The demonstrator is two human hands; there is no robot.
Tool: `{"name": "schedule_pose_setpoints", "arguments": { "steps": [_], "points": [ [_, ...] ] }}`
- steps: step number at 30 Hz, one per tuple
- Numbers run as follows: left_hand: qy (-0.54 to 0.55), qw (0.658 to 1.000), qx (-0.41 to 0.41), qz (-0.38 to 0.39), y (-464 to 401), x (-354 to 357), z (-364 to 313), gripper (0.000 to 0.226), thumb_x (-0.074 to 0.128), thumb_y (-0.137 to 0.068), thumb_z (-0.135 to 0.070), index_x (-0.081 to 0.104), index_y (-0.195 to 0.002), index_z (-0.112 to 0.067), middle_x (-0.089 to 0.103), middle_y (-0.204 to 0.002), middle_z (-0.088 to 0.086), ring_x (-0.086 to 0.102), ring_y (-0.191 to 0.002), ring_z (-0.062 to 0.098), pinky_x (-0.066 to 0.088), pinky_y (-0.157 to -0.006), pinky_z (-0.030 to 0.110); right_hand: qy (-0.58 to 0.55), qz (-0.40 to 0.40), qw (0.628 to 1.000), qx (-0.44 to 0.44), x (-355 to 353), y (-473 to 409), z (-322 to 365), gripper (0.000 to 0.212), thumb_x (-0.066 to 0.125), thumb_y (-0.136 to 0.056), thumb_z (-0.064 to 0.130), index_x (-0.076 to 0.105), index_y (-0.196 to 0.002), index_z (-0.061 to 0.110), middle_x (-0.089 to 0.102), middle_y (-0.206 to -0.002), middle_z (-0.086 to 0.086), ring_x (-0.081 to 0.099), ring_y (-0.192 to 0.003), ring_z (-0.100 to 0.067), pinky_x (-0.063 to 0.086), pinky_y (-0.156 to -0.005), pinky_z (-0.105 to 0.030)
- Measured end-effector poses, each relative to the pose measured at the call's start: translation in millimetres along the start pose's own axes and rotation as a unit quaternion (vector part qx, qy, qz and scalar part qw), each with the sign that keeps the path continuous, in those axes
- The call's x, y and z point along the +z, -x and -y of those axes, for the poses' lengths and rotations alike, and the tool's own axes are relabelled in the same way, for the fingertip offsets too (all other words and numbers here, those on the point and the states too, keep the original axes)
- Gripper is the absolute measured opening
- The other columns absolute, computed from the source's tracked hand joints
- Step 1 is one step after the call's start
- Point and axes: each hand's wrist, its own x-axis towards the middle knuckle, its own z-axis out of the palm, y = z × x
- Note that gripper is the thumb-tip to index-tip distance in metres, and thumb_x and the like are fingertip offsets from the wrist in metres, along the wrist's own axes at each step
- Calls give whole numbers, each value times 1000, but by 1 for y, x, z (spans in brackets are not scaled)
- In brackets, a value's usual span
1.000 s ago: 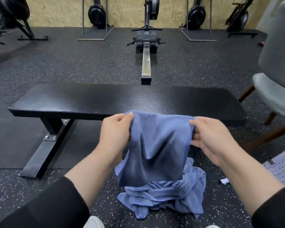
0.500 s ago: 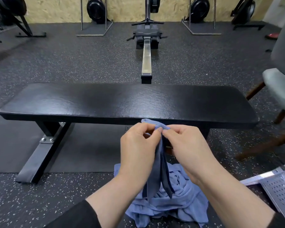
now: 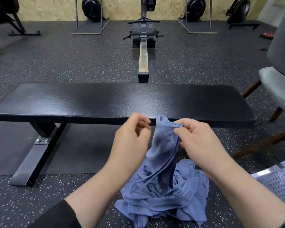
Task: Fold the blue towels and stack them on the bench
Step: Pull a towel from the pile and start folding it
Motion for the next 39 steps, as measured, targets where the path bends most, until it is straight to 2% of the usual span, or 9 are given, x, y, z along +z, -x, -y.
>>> {"name": "schedule_pose_setpoints", "arguments": {
  "steps": [4,9,13,17,22,25,29,34,39],
  "points": [
    [-174,971,123,105,-15,-22,12,36,67,-91,-18,58,-122,-34,50,-123,-15,48,-116,-3,31,-102,8,30,11,999,-31,-5,5,11,29,51,-95,12,73,-84,29,70,-84,-17,52,-65,-15,44,-65,-38],
    [-220,954,127,159,-18,-34,19,13,69,-92,-33,64,-103,-37,44,-138,-13,39,-132,9,26,-111,25,46,42,997,-43,-6,7,18,26,50,-96,11,72,-86,21,69,-88,-20,54,-69,-14,46,-62,-35],
    [-276,932,97,212,-22,-45,24,14,64,-93,-46,58,-82,-42,49,-133,-13,44,-127,11,35,-111,37,20,57,997,-50,-11,7,19,23,52,-93,17,73,-86,21,69,-81,-16,54,-67,-13,46,-66,-37],
    [-346,910,85,214,-29,-59,29,30,56,-93,-56,71,-96,-30,55,-119,-15,53,-112,10,44,-100,41,17,59,997,-40,-23,0,12,23,51,-90,20,74,-88,22,68,-82,-20,53,-72,-22,43,-67,-38],
    [-292,934,150,140,-33,-69,15,28,69,-91,-44,67,-78,-18,65,-94,-7,61,-88,15,47,-86,41,47,-5,999,-23,-25,-6,7,27,49,-94,17,75,-89,23,73,-94,-14,58,-81,-19,53,-93,-62],
    [-244,956,131,98,-33,-71,6,29,78,-83,-41,64,-69,-21,61,-72,-5,54,-69,10,47,-70,33,59,-8,998,-37,-25,-8,8,24,49,-90,26,73,-93,26,67,-100,-25,50,-79,-20,51,-91,-67],
    [-214,968,112,66,-29,-68,-3,30,83,-79,-32,60,-65,-19,48,-56,-8,40,-55,6,33,-54,20,61,-29,996,-59,-24,-8,6,28,52,-96,14,73,-89,31,62,-72,-12,44,-68,-20,42,-65,-38],
    [-179,975,111,67,-29,-68,-4,33,84,-78,-28,52,-74,-22,52,-62,-10,39,-57,4,32,-55,19,71,-45,988,-126,-25,-6,9,18,53,-101,11,57,-98,28,66,-77,-11,41,-52,-14,38,-55,-32],
    [-185,972,107,96,-28,-70,-8,35,78,-86,-30,55,-112,-39,62,-84,-11,51,-69,0,38,-67,17,99,-60,982,-146,-26,-4,11,31,51,-98,1,70,-86,22,51,-48,15,42,-42,-7,31,-45,-14]
  ]
}}
